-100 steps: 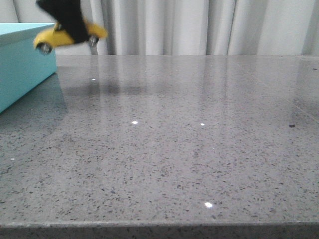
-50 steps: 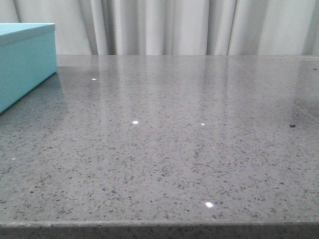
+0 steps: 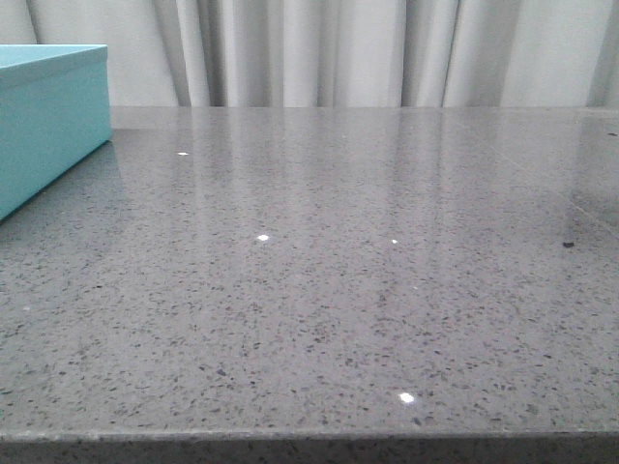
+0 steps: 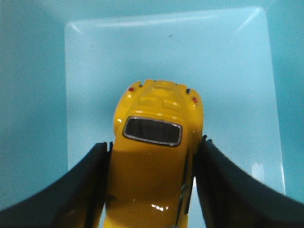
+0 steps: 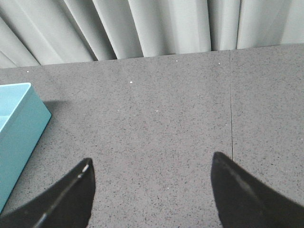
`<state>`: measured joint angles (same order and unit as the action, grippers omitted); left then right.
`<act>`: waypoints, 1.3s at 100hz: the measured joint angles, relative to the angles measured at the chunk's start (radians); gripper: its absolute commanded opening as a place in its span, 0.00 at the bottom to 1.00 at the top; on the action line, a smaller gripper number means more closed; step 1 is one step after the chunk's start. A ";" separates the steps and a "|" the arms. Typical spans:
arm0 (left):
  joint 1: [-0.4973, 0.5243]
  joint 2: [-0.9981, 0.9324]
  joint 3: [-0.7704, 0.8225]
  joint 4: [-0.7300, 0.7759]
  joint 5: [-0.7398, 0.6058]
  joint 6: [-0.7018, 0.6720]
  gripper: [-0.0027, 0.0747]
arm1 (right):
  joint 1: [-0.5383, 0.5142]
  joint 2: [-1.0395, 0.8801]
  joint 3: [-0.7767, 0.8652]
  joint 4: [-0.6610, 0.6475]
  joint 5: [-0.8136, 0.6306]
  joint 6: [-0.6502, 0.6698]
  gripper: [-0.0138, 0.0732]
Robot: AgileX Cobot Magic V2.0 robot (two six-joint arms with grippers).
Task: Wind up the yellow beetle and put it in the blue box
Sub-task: 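Lower the car onto the box floor and open the left gripper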
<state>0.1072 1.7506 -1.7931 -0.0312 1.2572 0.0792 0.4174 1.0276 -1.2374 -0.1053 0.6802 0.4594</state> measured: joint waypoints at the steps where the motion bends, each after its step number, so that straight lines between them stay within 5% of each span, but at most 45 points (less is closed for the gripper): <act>1: 0.000 0.005 0.003 0.000 0.000 -0.002 0.16 | 0.000 0.000 0.000 0.000 0.000 0.000 0.76; 47: 0.000 0.119 0.064 -0.008 -0.012 -0.031 0.17 | 0.000 0.000 0.000 0.006 -0.022 0.000 0.76; 73: -0.002 0.119 0.064 -0.010 -0.012 -0.031 0.48 | 0.000 0.000 0.000 0.007 -0.024 0.000 0.76; 130: -0.002 0.119 0.064 -0.043 -0.016 -0.031 0.62 | 0.000 0.000 0.000 0.007 -0.024 0.000 0.76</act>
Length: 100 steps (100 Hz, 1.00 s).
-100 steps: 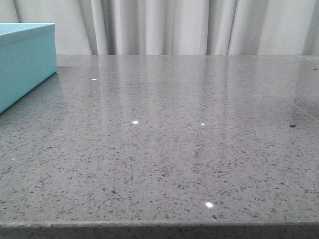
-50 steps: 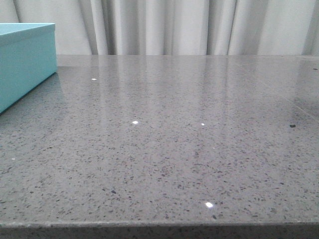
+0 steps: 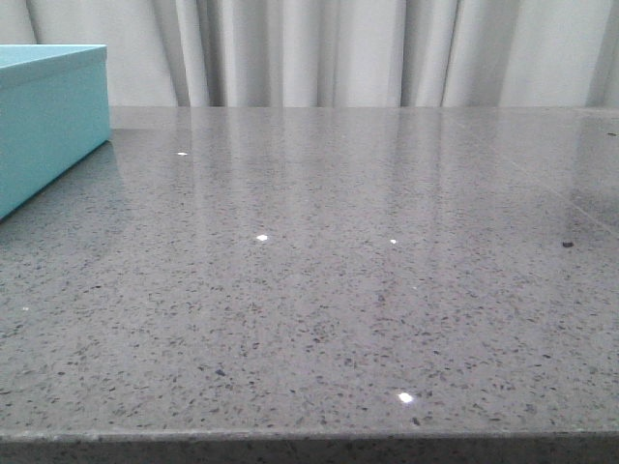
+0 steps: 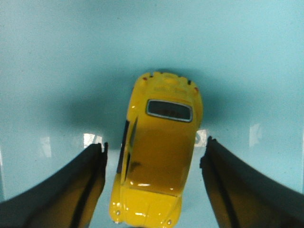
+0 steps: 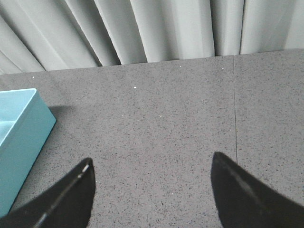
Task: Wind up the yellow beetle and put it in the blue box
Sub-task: 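Lower the car onto the box floor and open the left gripper, then raise the open left gripper up out of the box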
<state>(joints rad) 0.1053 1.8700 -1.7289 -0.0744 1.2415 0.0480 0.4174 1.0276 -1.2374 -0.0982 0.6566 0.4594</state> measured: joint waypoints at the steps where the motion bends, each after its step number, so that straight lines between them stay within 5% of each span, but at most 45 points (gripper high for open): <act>1: 0.000 0.000 0.000 0.000 0.000 0.000 0.62 | 0.000 0.000 0.000 0.000 0.000 0.000 0.76; 29: 0.000 -0.005 -0.002 -0.013 0.000 0.009 0.54 | 0.000 -0.001 0.000 0.000 0.000 -0.002 0.76; 46: 0.000 -0.068 -0.002 -0.075 -0.013 0.051 0.30 | 0.002 -0.054 0.047 -0.041 -0.008 -0.002 0.73; 67: 0.000 -0.178 -0.004 -0.123 -0.025 0.097 0.01 | 0.002 -0.163 0.140 -0.115 -0.017 -0.004 0.41; 85: 0.000 -0.283 0.016 -0.131 -0.023 0.110 0.01 | 0.002 -0.274 0.212 -0.136 -0.017 -0.004 0.07; 100: 0.000 -0.411 0.113 -0.158 -0.068 0.132 0.01 | 0.002 -0.375 0.276 -0.159 -0.017 -0.004 0.08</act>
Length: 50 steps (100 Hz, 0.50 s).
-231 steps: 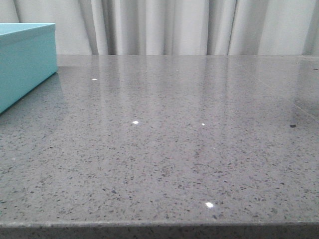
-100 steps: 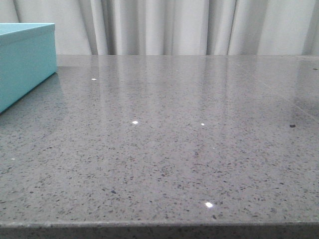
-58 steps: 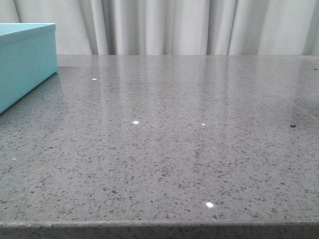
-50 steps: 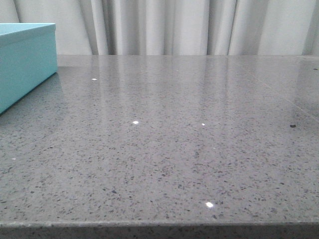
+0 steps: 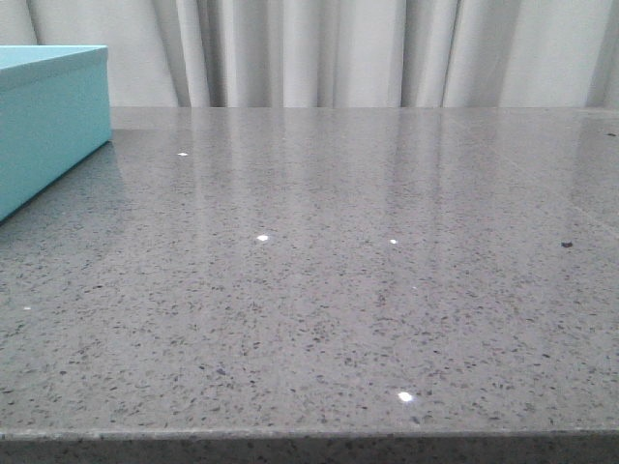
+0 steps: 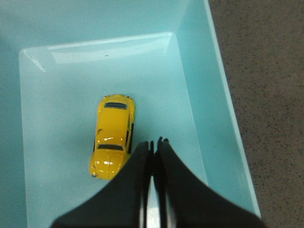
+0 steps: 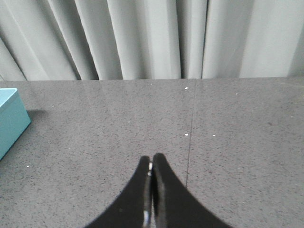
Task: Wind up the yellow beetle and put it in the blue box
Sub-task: 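Raise the open left gripper up out of the box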
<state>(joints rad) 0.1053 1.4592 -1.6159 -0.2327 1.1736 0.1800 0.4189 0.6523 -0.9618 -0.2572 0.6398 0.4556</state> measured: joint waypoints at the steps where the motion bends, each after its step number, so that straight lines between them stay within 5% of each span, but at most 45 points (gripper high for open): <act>1: 0.000 -0.006 0.013 -0.002 -0.003 0.003 0.01 | 0.000 -0.004 0.006 0.000 0.000 0.000 0.08; 50: 0.000 -0.493 0.559 -0.188 -0.304 0.185 0.01 | 0.000 -0.252 0.254 -0.058 -0.065 -0.004 0.08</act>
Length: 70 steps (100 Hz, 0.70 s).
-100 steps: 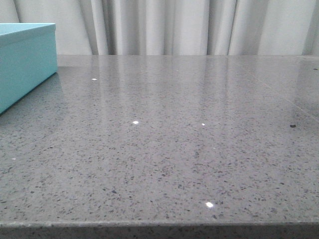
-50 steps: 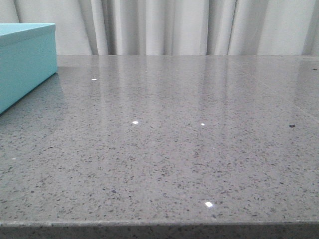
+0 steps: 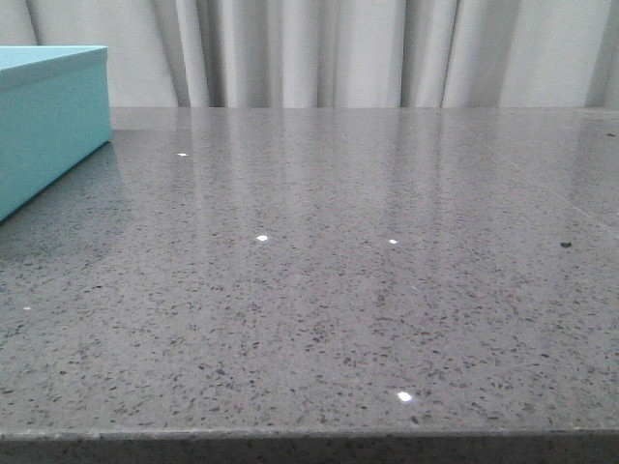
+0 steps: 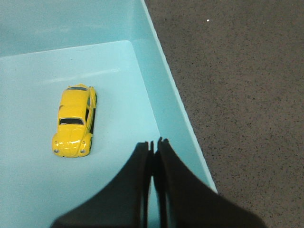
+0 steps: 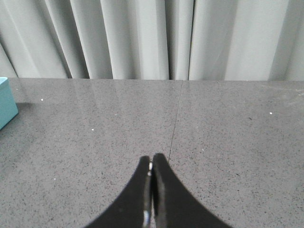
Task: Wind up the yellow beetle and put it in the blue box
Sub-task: 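Raise the open left gripper up out of the box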
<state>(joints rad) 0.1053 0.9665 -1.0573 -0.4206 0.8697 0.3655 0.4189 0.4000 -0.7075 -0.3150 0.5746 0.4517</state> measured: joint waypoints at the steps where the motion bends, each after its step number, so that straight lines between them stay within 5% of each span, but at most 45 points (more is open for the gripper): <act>1: 0.000 -0.014 0.016 -0.005 -0.006 0.002 0.01 | 0.000 -0.006 0.004 -0.002 -0.002 0.000 0.08; 40: 0.000 -0.379 0.426 -0.035 -0.267 0.024 0.01 | 0.000 -0.184 0.190 -0.004 -0.050 -0.001 0.08; 70: 0.000 -0.564 0.598 -0.039 -0.376 0.024 0.01 | 0.000 -0.296 0.274 -0.006 -0.135 -0.001 0.08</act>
<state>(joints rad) 0.1053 0.4022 -0.4590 -0.4597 0.4936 0.3895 0.4189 0.1041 -0.4332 -0.3209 0.4396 0.4502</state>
